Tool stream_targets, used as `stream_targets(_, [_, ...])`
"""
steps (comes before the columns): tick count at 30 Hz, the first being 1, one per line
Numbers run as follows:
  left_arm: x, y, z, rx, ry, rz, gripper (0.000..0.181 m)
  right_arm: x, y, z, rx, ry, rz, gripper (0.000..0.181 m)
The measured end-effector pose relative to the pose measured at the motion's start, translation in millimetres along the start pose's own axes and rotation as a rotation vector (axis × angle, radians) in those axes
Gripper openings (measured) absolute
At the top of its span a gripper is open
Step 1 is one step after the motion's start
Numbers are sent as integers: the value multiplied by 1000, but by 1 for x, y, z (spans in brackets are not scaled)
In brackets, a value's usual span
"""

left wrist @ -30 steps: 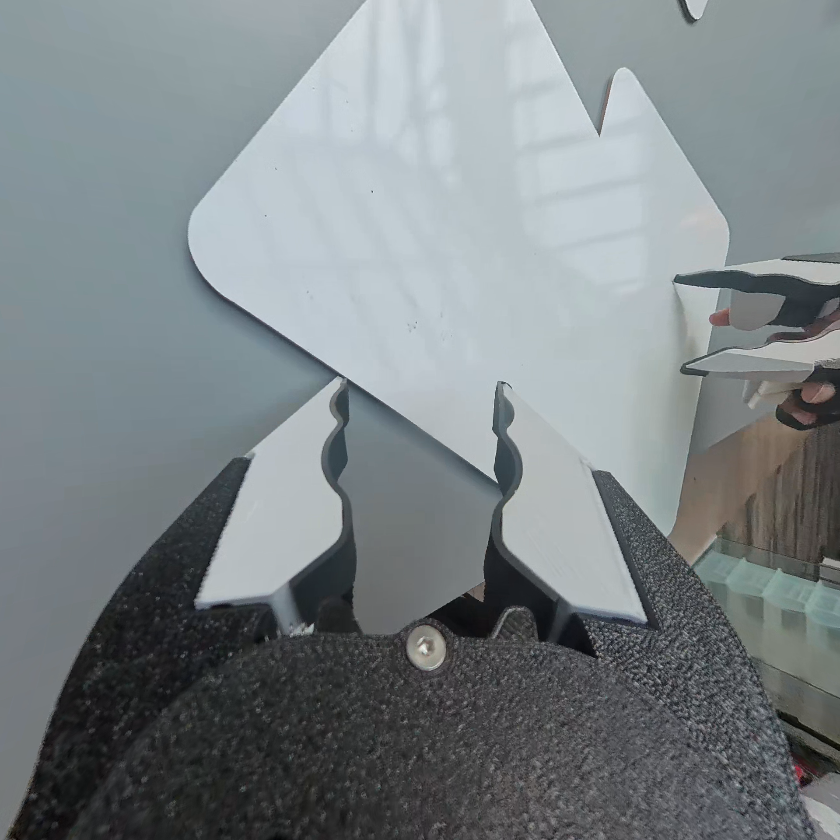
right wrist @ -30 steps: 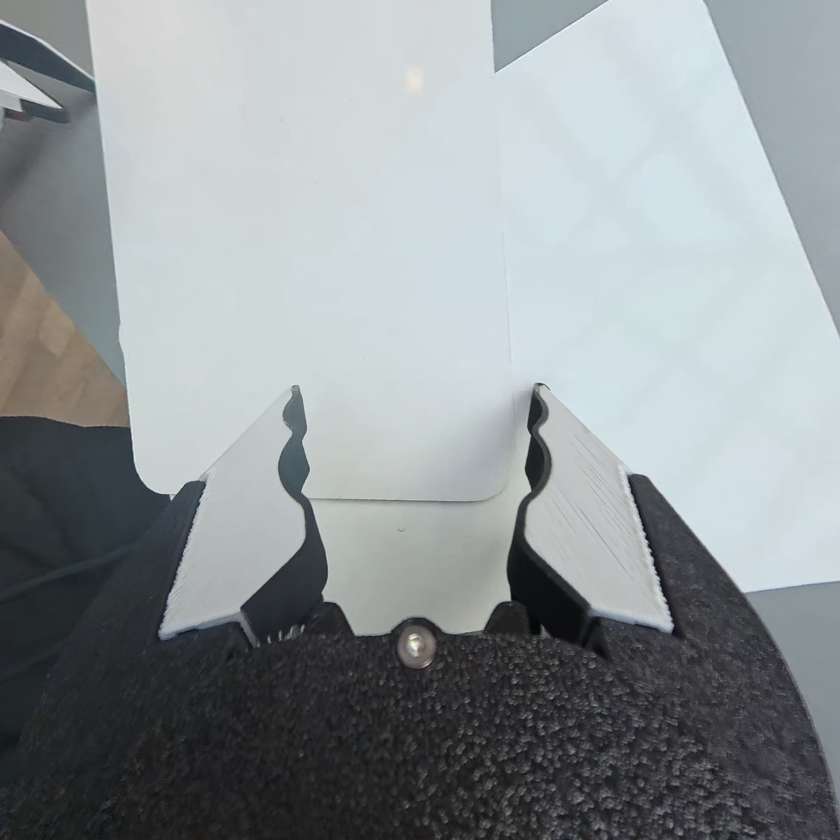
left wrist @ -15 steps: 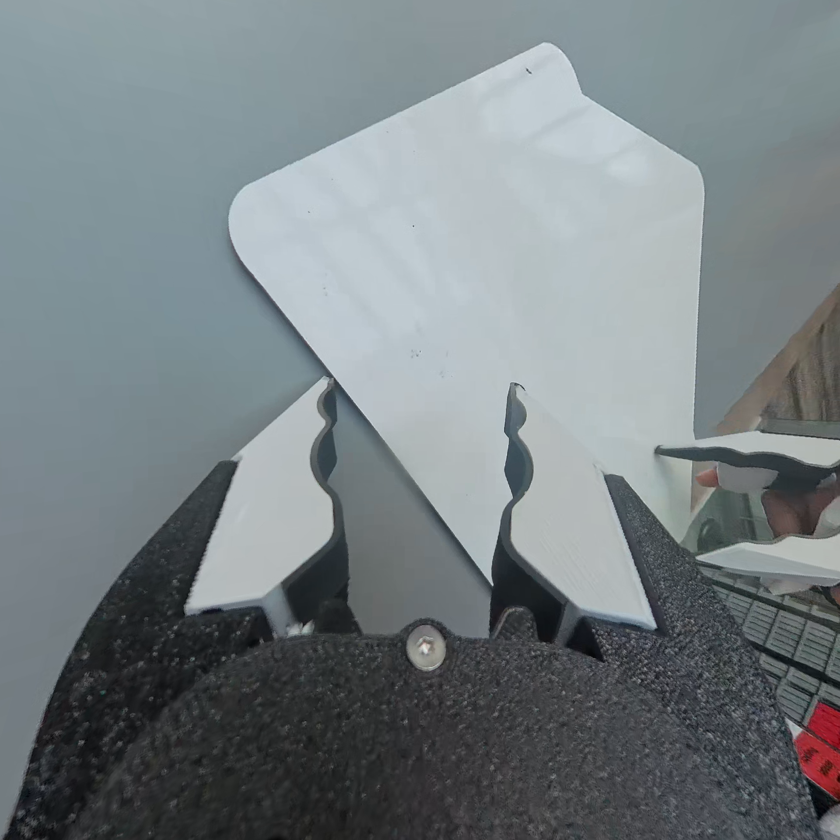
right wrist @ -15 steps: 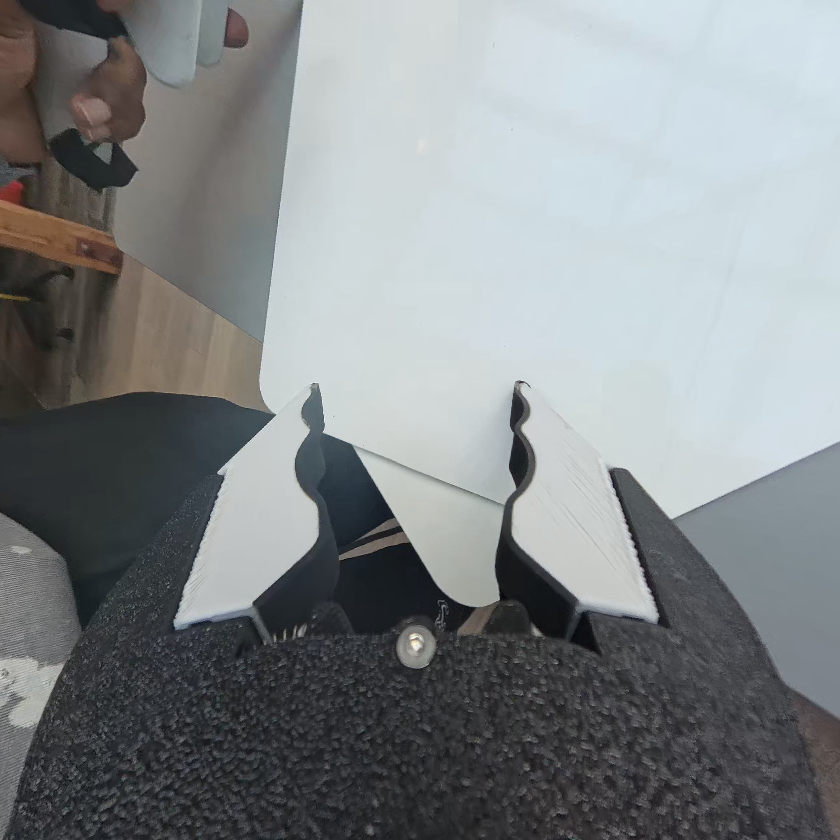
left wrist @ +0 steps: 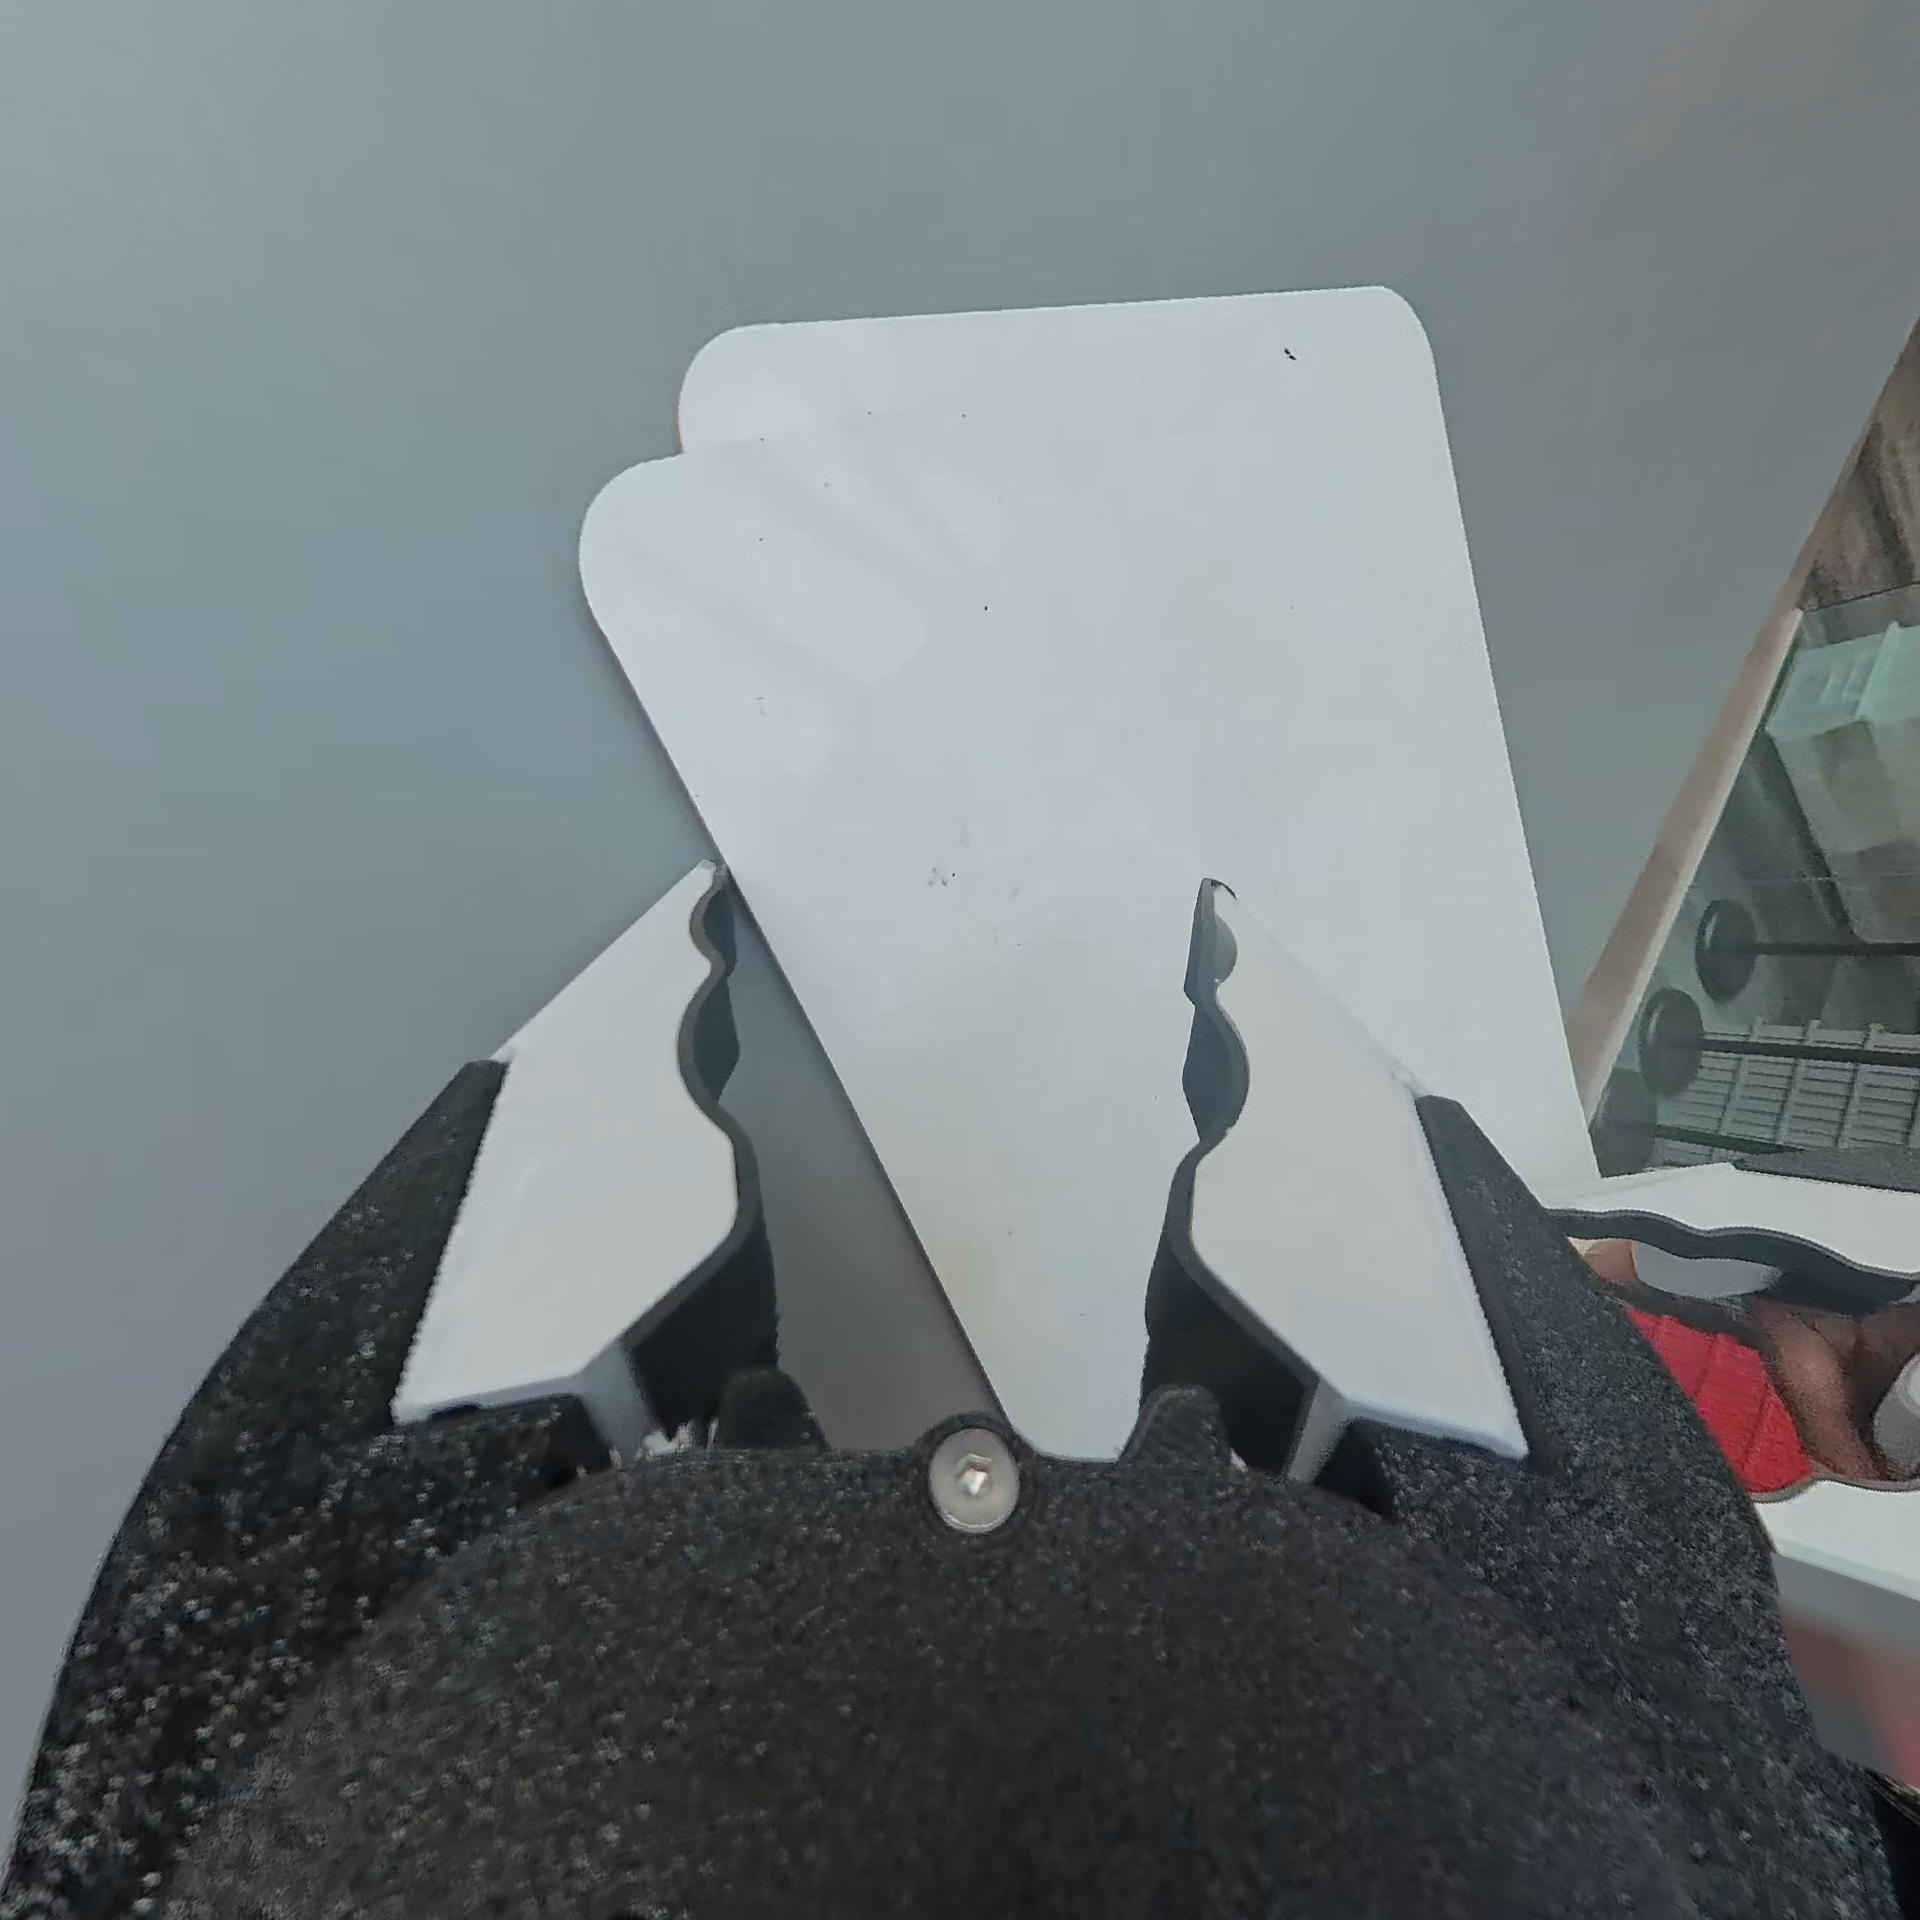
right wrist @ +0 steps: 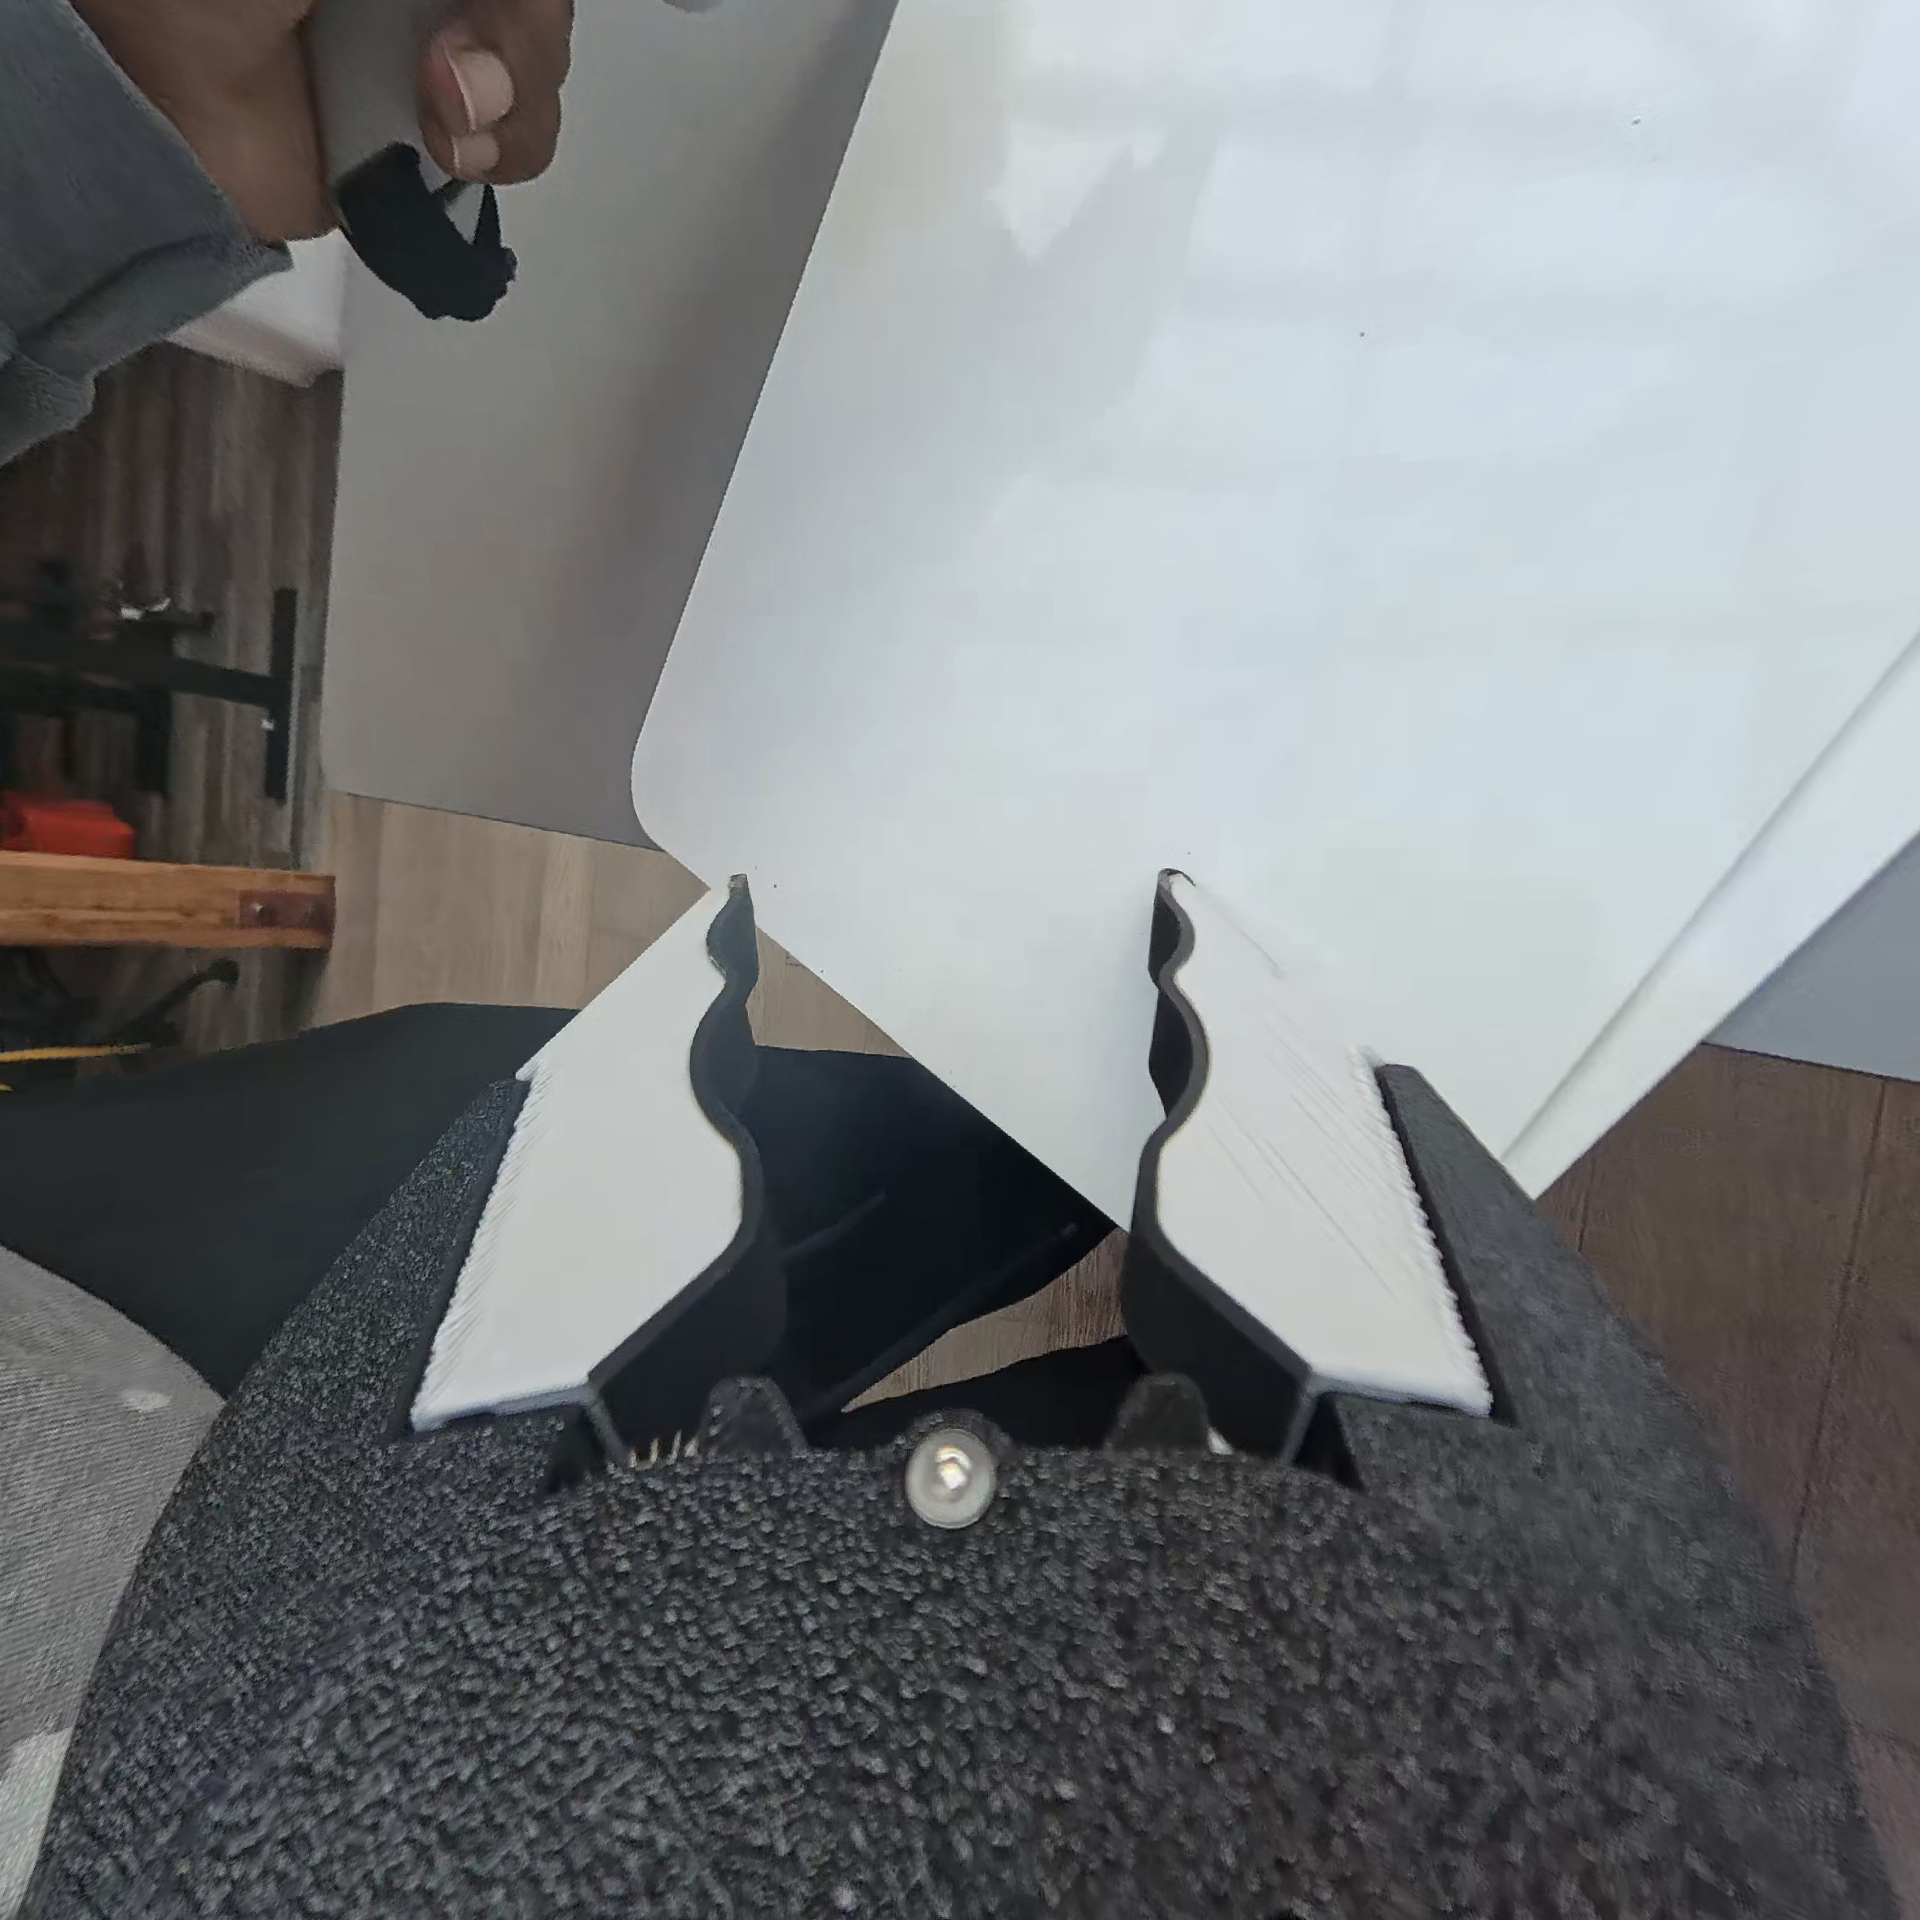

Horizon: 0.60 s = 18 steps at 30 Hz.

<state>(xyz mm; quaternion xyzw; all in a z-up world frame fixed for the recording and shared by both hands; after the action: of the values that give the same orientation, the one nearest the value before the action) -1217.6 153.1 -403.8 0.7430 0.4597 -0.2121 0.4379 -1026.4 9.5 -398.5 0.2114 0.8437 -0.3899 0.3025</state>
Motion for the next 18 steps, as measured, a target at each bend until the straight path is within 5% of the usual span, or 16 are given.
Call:
stream_targets(7, [5,18,-12,49,25,110,88,-32,17,-6,101,151,92,84])
stream_targets(12, [-14,15,7,81,-11,89,86,-65,47,50,379,299,240,93])
stream_targets(15, [-18,21,31,123,-71,95,84,-47,50,83,632,352,138,97])
stream_targets(18, [-15,30,48,161,-98,92,81,-17,43,73,788,473,-36,84])
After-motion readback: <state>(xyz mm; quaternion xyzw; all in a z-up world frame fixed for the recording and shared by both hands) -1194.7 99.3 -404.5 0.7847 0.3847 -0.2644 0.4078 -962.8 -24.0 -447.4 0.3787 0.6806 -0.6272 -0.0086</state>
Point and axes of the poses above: each gripper's, where its closed fingertips meet, x out along the fingers, z out of its underside, y = z × x across the jaws, the point moved 5 cm from there along -x, back along the fingers, and after that the axes turned 4 degrees about y, right-handed, at the moved point
